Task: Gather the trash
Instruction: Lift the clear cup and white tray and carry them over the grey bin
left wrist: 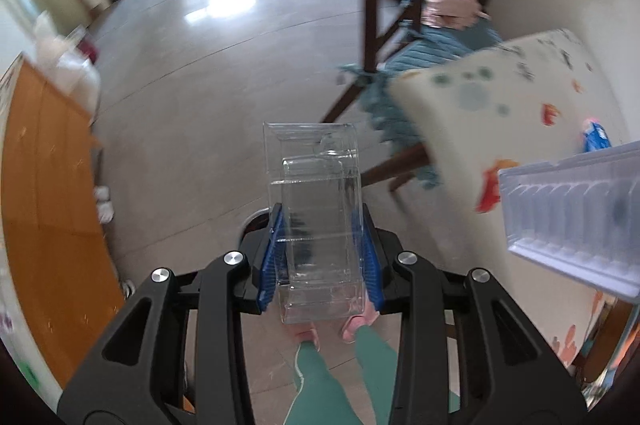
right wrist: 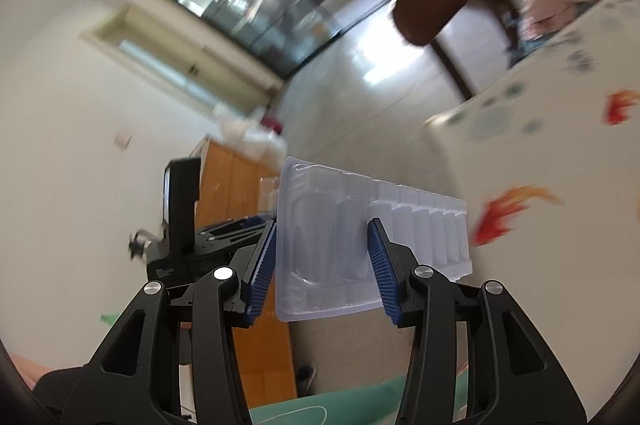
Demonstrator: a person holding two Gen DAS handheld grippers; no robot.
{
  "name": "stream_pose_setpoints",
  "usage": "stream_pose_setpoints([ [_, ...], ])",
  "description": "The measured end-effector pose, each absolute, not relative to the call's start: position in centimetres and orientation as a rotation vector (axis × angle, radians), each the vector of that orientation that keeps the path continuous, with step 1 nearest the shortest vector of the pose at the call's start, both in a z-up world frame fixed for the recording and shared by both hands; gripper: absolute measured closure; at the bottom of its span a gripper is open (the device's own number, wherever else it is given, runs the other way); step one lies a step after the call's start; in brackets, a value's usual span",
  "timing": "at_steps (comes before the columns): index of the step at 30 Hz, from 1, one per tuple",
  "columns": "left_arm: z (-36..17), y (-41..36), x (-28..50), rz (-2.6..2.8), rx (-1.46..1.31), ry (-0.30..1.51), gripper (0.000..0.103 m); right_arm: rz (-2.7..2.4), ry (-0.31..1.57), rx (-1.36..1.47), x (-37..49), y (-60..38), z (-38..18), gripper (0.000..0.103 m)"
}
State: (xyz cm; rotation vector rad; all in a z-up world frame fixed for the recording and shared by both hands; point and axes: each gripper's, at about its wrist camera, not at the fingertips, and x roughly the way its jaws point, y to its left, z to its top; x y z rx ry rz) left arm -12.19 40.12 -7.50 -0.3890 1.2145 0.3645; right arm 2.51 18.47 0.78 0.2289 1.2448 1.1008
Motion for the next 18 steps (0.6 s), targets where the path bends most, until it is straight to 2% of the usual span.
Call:
stream_pose_setpoints([
  [9, -12.5, 46.4, -17.7, 0.487, -0.439, 1.291, 0.071, 1.213, 1.409, 0.157, -2.0, 27.7, -5.1, 0.057],
  [14, -17.2, 48.3, -19.1, 0.478, -0.462, 1.337, 0.071, 1.212, 1.514, 0.129, -3.6, 31.9, -12.0, 0.057],
  [18, -23.5, 49.9, -20.0, 0.445, -0.515, 1.391, 0.071, 1.183, 1.573, 0.085, -4.7, 34.5, -18.2, 0.057],
])
